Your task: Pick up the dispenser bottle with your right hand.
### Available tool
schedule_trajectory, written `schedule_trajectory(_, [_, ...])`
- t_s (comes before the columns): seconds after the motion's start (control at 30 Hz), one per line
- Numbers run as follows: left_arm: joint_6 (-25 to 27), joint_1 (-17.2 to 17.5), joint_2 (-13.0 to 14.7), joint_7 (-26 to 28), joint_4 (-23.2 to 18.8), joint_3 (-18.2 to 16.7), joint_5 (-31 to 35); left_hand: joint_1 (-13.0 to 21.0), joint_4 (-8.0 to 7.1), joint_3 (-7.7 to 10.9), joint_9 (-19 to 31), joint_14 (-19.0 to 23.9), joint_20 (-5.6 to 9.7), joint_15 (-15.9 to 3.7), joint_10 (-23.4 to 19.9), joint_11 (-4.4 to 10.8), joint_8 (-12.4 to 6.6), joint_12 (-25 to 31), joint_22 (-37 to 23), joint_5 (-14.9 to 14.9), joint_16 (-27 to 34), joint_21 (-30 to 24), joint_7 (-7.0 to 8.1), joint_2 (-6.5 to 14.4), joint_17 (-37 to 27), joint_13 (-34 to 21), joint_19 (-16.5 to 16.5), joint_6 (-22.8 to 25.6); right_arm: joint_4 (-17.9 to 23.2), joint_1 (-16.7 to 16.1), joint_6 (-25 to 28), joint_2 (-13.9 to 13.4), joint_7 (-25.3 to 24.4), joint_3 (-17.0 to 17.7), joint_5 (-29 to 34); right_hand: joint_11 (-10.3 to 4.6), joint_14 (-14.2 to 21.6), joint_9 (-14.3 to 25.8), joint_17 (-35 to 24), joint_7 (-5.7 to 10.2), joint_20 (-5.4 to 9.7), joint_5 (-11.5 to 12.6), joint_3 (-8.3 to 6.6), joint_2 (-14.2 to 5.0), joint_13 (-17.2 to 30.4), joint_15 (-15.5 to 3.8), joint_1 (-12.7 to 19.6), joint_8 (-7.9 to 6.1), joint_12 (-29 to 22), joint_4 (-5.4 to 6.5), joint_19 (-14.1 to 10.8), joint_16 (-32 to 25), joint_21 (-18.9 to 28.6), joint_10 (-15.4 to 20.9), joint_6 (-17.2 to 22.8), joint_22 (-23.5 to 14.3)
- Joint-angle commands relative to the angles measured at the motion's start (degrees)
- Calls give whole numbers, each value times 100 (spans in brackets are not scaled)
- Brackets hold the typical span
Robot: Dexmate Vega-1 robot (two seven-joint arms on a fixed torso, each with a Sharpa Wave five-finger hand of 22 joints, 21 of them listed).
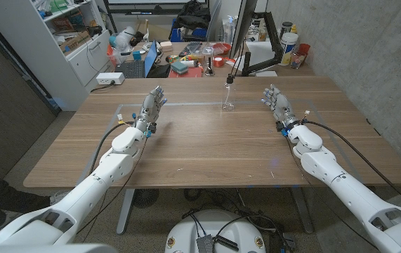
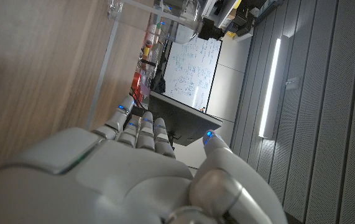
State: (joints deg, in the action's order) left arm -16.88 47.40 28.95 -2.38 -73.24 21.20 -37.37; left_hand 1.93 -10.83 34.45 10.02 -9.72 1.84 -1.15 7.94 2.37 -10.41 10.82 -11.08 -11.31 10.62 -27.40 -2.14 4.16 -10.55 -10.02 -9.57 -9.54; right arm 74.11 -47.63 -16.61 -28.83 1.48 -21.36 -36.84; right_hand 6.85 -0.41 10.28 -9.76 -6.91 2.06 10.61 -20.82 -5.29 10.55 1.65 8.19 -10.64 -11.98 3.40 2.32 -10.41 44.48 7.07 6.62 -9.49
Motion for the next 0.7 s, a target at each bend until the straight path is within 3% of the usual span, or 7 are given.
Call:
schedule_trajectory(0.03, [-57, -68, -20, -86, 147, 3, -45, -1, -4, 32, 30, -352, 414, -7, 40, -9, -23, 36, -11, -37, 30, -25, -7, 630, -9, -28, -387, -159, -23, 33, 22, 41, -67, -27, 69, 53, 14, 16, -31, -45, 286, 24, -34, -6, 21, 49, 55, -34, -25, -13, 37, -47, 19, -21, 4, -14])
schedule_trajectory(0.43, [-77, -69, -26, -126, 181, -4, -86, -4, -3, 33, 29, -351, 409, -2, 38, -13, -25, 40, -12, -38, 32, -23, 4, 629, -8, -28, -384, -158, 37, 28, 22, 39, -145, -43, 153, 58, 43, 17, -29, -46, 272, 19, -9, 24, 22, 66, 83, -39, -43, -63, -4, -50, -13, 25, 28, -15])
schedule_trajectory(0.7, [-99, -114, -61, -138, 268, 3, -89, -5, -4, 33, 30, -353, 404, -6, 39, -14, -26, 41, -12, -38, 32, -21, -4, 630, -7, -28, -387, -157, 56, 48, 6, 23, -203, -68, 254, 69, 45, 16, -26, -58, 271, 3, 59, 166, 24, 71, 87, -37, -44, -122, -25, -40, -51, 29, 37, -13])
